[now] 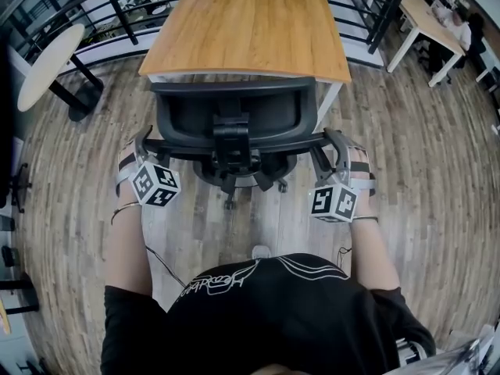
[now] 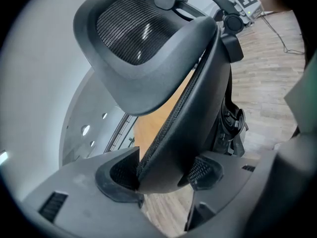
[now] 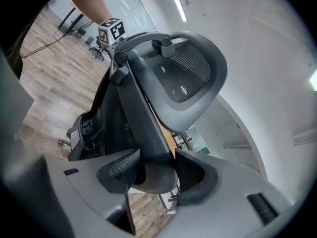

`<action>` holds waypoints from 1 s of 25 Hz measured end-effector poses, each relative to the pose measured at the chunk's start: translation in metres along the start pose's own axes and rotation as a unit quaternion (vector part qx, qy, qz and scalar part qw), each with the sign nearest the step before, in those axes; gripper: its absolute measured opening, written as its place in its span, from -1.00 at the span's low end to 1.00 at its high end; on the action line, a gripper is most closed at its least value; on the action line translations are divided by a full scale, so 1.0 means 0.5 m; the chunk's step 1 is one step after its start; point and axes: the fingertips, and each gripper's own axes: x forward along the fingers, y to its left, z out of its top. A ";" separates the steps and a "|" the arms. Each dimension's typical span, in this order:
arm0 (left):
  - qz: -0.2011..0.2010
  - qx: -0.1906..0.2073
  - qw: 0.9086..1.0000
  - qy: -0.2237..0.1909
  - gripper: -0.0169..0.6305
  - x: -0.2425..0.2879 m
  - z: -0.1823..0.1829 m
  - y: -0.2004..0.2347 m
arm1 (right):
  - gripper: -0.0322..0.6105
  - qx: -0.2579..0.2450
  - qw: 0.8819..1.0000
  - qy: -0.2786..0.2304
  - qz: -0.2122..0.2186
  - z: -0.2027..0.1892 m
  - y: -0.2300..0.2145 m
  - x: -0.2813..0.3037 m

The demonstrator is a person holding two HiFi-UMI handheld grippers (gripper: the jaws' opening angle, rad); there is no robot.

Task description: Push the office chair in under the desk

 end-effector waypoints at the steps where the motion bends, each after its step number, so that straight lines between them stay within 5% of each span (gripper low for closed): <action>1: 0.001 -0.001 1.000 0.001 -0.19 0.006 0.006 0.005 | -0.13 0.000 1.000 -0.002 0.000 -0.002 -0.007 0.008; 14: 0.002 -0.004 1.000 0.002 -0.19 0.081 0.055 0.059 | -0.13 0.006 1.000 -0.001 -0.002 -0.013 -0.072 0.095; 18: -0.008 0.003 1.000 0.001 -0.19 0.139 0.093 0.136 | -0.13 0.012 1.000 0.008 0.001 0.008 -0.138 0.159; 25: -0.010 0.007 1.000 -0.008 -0.19 0.195 0.095 0.141 | -0.13 0.013 1.000 0.015 -0.008 0.001 -0.129 0.193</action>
